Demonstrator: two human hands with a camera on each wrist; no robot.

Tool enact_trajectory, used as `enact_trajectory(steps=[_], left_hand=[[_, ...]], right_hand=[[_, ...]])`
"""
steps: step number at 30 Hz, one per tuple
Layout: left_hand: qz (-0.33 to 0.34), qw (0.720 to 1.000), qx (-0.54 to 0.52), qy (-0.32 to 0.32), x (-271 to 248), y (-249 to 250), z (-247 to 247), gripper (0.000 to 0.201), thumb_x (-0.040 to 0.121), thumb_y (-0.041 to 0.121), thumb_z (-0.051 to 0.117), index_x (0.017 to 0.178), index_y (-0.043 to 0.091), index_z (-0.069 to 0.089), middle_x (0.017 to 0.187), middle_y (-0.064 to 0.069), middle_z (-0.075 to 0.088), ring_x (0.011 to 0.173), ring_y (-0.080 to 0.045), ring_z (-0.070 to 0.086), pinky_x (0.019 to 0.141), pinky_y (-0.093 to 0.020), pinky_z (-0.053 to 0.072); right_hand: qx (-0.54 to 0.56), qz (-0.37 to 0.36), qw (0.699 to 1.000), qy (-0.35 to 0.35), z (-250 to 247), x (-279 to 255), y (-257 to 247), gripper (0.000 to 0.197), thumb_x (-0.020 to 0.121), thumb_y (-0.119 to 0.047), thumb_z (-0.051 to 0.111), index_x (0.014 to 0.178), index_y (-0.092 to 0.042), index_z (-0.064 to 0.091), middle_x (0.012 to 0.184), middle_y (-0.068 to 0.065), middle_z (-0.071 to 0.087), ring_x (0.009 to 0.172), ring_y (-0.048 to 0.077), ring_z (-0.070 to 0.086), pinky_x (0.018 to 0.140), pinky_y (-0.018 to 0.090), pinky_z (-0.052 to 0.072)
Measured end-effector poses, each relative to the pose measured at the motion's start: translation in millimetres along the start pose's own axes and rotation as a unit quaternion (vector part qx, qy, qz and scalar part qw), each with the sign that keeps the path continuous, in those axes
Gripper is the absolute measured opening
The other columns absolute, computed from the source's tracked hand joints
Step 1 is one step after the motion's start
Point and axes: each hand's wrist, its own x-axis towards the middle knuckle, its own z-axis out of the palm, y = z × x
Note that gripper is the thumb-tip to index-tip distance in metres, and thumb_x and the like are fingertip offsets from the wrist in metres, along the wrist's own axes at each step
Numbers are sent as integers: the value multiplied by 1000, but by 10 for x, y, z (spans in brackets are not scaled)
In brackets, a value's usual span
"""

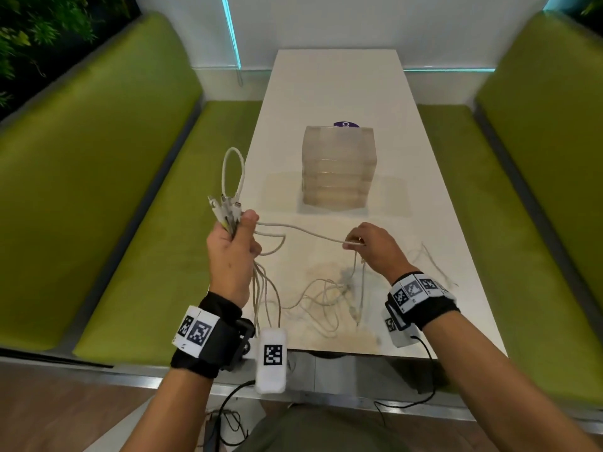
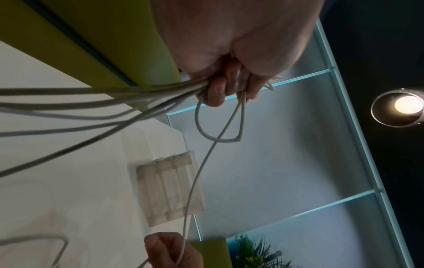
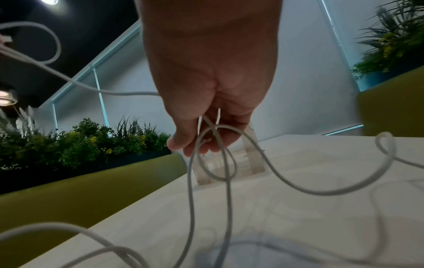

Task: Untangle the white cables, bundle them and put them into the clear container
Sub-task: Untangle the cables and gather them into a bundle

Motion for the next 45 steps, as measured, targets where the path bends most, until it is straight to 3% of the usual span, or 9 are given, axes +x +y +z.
enact_trajectory(steps=[11,21,25,29,32,38,41,43,45], left_hand=[[29,992,-47,117,148,129,-256,15,96,17,54,82,18,50,60,11,45,49,-5,32,46,-18,34],[13,972,206,-115,-137,-354,127,6,93,24,59,87,23,58,62,14,49,57,-6,43,61,-32,40],[-11,963,186,-192,-271,-361,235,10,95,18,55,96,11,62,52,18,44,50,-1,36,55,-23,35],[-75,973,105,-192,-320,-282,233,27,95,18,54,93,-9,56,54,10,31,48,-7,28,47,-19,31],[-84,968,94,-216,-309,-197,200,20,92,19,58,94,0,63,53,10,33,48,-8,28,48,-21,30],[-75,935,210,-275,-342,-248,120,17,92,17,61,75,15,61,54,9,34,49,-9,31,52,-25,30],[-133,930,215,-268,-312,-284,-15,35,92,14,61,59,24,53,53,5,32,48,-12,29,48,-27,26],[-173,911,221,-303,-300,-270,-102,35,87,10,65,57,21,49,52,5,31,47,-12,28,47,-25,25],[-209,892,211,-342,-299,-263,-164,32,78,10,68,54,22,50,50,4,30,46,-13,25,45,-24,23]], right_hand=[[-9,46,999,16,-102,-45,336,12,82,-25,70,86,-13,70,109,5,60,102,22,54,81,31,40],[49,-84,995,34,-143,-219,-643,24,100,-21,43,99,-13,66,101,-4,71,97,17,64,80,27,46],[8,-84,995,50,-156,-268,-929,31,100,-34,37,107,-15,60,103,8,71,93,30,64,78,43,52],[-54,-59,996,39,-165,-293,-1028,25,100,-27,35,102,-10,53,93,11,67,84,35,61,67,37,46],[-22,-37,999,25,-131,-371,-1019,17,98,-23,41,111,-13,44,85,7,63,73,28,57,63,35,41],[119,5,992,-35,-98,-513,-948,70,85,-8,60,140,-22,18,78,-6,52,67,14,54,68,38,51],[201,-55,976,-70,-168,-644,-847,109,81,-9,71,145,-46,-9,99,-7,49,60,12,51,62,27,49],[183,-98,975,-84,-232,-717,-771,112,79,-11,74,143,-55,-7,112,-9,45,64,9,51,66,20,50],[133,-125,977,-112,-257,-751,-713,92,79,-22,76,146,-48,18,120,-10,40,74,6,53,75,17,48]])
